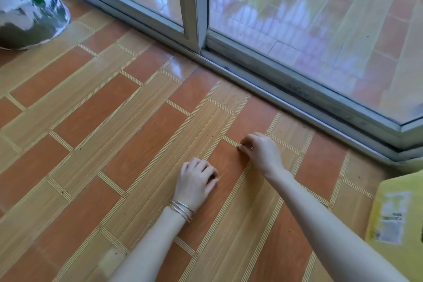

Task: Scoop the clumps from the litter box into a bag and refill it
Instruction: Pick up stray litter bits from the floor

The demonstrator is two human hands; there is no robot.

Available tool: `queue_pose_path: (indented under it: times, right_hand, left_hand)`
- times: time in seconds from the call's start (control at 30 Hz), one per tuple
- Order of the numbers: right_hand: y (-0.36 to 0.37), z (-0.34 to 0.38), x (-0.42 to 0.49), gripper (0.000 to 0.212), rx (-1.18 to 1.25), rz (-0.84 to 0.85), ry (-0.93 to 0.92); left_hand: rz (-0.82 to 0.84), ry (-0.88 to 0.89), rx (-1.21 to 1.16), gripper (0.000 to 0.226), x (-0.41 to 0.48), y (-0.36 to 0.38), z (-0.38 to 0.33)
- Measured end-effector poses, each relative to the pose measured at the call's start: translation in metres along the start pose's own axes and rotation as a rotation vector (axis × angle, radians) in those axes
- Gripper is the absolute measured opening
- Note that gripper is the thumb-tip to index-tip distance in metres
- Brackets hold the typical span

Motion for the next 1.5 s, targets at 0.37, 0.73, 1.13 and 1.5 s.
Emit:
queue_pose_path:
  times: [0.37,0.73,1.13,1.5]
  right_hand:
    - [0.012,0.018,0.01,0.012,-0.161,0.09,-0.14]
    - [-0.003,-0.034,-0.07,0.004,0.093,0.109,-0.064]
    - [-0.029,-0.067,-0.075,0.015,0.168,-0.066,0.046]
    - [0.002,-0.031,-0.065,0.012,0.024,0.045,-0.069]
  left_hand:
    - [-0.007,0.061,0.028,0.023,0.003,0.01,-0.01]
    - [-0.032,0.042,-0.025,0.028,-0.01,0.012,-0.01]
    - [-0.034,0.028,0.043,0.031,-0.015,0.005,0.002]
    - [-0.046,0.014,0.038,0.023,-0.008,0.009,-0.008]
Point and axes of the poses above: each hand's wrist, its own x-axis towards the middle knuckle, its own y-axis out of the palm, z = x × y, the point moved 8 cm from there along x, towards the middle knuckle, and after that the axes turned 3 degrees about -x, right-handed, at the moved point
